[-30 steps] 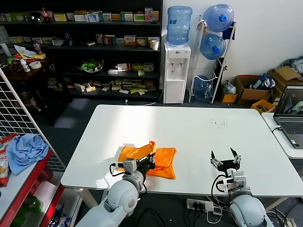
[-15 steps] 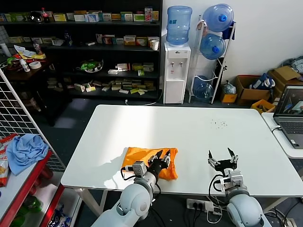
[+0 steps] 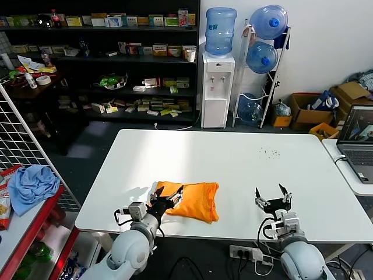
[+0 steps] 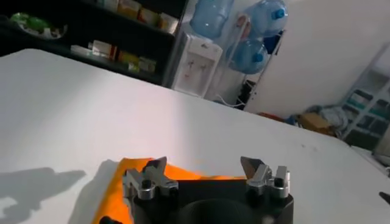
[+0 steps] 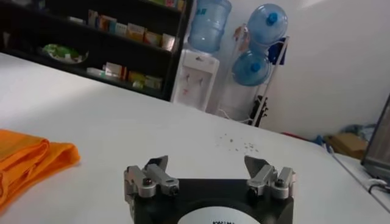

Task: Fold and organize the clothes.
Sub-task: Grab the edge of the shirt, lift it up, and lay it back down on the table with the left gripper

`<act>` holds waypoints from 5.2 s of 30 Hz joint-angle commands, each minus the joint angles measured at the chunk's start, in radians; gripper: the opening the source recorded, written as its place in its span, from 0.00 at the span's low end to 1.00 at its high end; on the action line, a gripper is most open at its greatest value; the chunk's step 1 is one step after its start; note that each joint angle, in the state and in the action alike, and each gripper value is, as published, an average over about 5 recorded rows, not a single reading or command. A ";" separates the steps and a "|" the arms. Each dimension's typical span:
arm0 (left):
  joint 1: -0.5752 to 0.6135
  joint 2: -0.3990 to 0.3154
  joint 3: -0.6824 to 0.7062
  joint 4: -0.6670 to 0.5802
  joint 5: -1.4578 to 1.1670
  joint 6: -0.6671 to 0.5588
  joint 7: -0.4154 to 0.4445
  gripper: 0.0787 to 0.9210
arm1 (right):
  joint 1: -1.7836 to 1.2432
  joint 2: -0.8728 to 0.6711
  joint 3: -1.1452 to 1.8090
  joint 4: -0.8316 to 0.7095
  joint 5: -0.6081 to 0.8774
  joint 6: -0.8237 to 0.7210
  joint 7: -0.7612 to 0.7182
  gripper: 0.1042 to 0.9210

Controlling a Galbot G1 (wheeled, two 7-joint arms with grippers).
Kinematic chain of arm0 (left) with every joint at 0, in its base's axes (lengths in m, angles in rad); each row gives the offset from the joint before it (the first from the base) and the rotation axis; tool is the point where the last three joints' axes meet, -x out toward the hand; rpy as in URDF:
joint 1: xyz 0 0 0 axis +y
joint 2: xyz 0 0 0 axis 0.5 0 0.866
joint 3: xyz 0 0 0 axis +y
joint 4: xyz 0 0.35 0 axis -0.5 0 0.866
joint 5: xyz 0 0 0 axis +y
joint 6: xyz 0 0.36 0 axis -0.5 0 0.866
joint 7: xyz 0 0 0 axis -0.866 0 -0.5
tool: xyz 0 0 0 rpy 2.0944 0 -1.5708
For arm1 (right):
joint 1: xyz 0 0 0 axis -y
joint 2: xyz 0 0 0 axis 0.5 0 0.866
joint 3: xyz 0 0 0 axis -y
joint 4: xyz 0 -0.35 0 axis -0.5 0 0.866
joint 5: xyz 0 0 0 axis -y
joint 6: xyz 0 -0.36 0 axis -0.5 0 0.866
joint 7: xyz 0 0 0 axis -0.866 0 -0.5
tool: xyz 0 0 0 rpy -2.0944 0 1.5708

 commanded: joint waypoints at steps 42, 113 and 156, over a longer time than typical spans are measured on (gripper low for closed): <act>-0.103 0.083 -0.057 0.251 0.026 0.162 0.364 0.55 | -0.010 -0.025 0.008 0.011 0.041 -0.008 -0.034 0.88; -0.104 0.362 -0.181 0.119 0.235 0.180 0.031 0.09 | -0.001 0.007 -0.032 0.028 0.000 0.000 -0.031 0.88; -0.122 -0.538 0.127 0.385 0.411 -0.075 -0.059 0.09 | -0.066 0.001 0.073 0.017 -0.041 0.031 -0.032 0.88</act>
